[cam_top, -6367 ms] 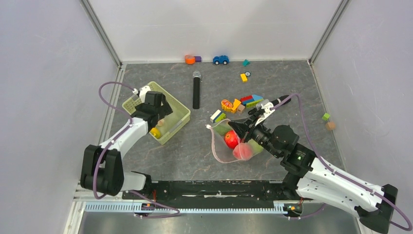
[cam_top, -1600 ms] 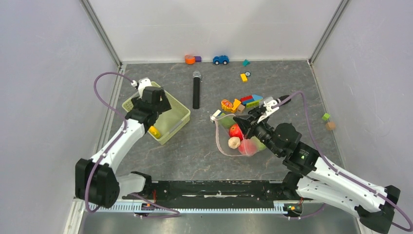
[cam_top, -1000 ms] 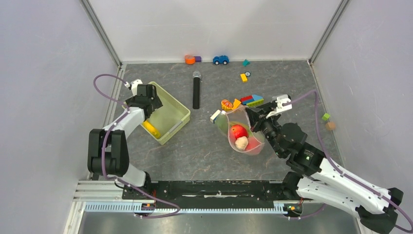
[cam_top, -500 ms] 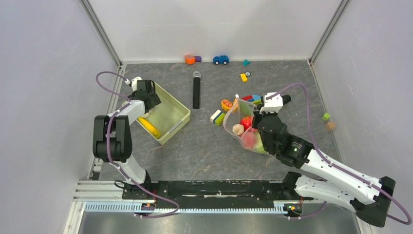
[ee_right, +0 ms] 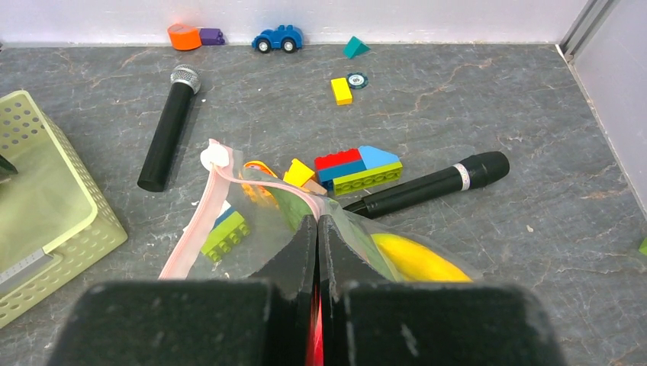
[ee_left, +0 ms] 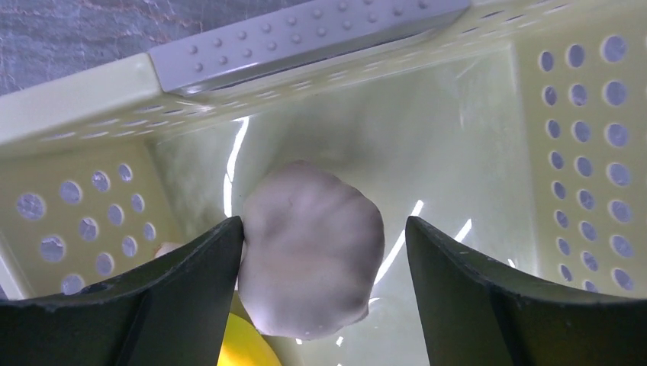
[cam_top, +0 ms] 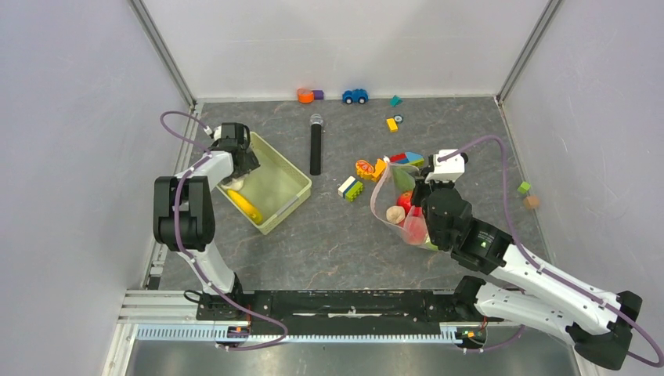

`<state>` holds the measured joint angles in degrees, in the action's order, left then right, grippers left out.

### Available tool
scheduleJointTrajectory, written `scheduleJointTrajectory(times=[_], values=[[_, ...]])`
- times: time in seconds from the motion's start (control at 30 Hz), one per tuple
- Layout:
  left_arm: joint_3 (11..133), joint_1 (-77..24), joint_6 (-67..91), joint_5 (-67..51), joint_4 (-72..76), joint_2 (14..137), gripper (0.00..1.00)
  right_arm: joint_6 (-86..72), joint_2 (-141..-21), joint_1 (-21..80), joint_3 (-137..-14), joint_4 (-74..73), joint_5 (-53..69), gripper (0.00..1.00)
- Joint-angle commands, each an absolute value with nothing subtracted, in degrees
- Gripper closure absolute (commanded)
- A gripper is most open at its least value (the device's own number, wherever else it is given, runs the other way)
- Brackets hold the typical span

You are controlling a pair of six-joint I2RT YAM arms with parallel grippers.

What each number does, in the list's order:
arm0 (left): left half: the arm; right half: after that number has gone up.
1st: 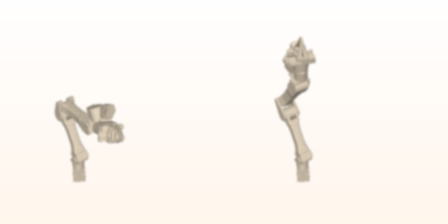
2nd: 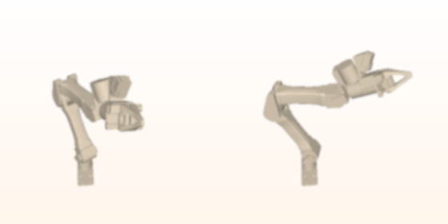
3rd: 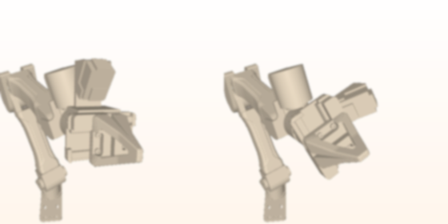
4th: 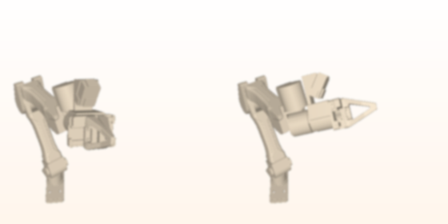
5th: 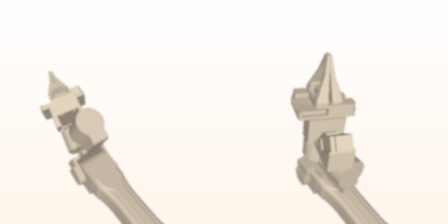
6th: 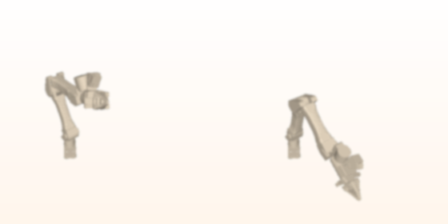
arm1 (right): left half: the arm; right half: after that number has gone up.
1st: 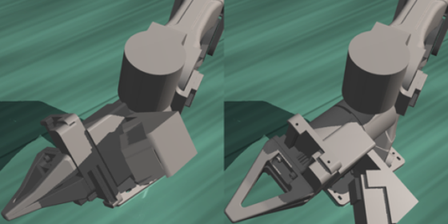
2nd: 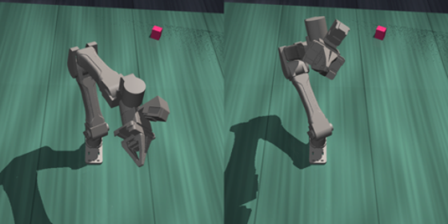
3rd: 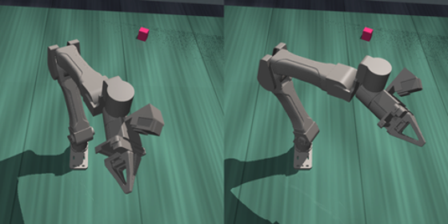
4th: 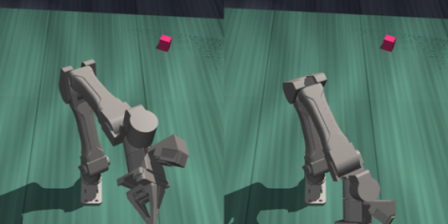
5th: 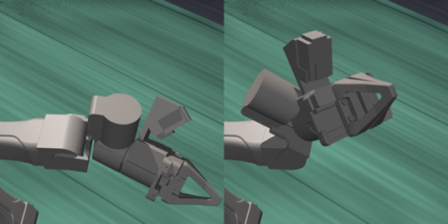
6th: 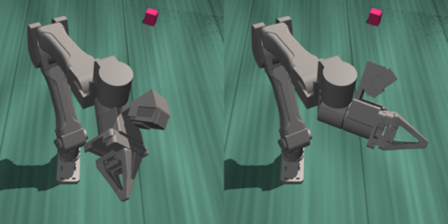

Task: Place the food in the zip-top bag and seal the zipper
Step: Pick up the fake vegetable from the bin.

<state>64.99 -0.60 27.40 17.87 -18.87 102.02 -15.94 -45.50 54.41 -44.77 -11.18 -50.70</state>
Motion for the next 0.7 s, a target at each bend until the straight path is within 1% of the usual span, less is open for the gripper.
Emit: scheduleJointTrajectory(times=[0.0,0.1,0.17,0.23,0.3,0.5,0.67], values=[[65.93,-0.7,28.95,13.42,-25.42,103.21,0.18,-15.08,-44.73,54.23,-44.96,-7.96,-52.05,1.0],[65.63,-0.7,29.43,13.02,-25.98,102.79,0.19,-14.87,-44.85,54.23,-44.91,-7.78,-51.45,1.0],[65.68,-0.7,29.36,13.14,-26.27,102.81,0.22,-14.68,-44.82,54.23,-44.91,-7.41,-51.0,1.0],[65.79,-0.7,29.55,13.04,-26.28,103.07,0.29,-14.54,-44.64,54.24,-44.76,-7.25,-50.89,1.0],[65.95,-0.7,29.6,12.1,-26.21,103.18,0.42,-14.63,-44.46,54.27,-44.57,-7.21,-50.85,1.0],[65.53,-0.7,29.49,10.87,-25.66,101.99,0.7,-14.53,-43.68,54.27,-44.23,-7.06,-50.42,1.0],[62.96,-0.79,29.17,6.56,-22.35,96.81,0.78,-13.51,-41.87,54.24,-42.98,-5.38,-47.55,1.0]])
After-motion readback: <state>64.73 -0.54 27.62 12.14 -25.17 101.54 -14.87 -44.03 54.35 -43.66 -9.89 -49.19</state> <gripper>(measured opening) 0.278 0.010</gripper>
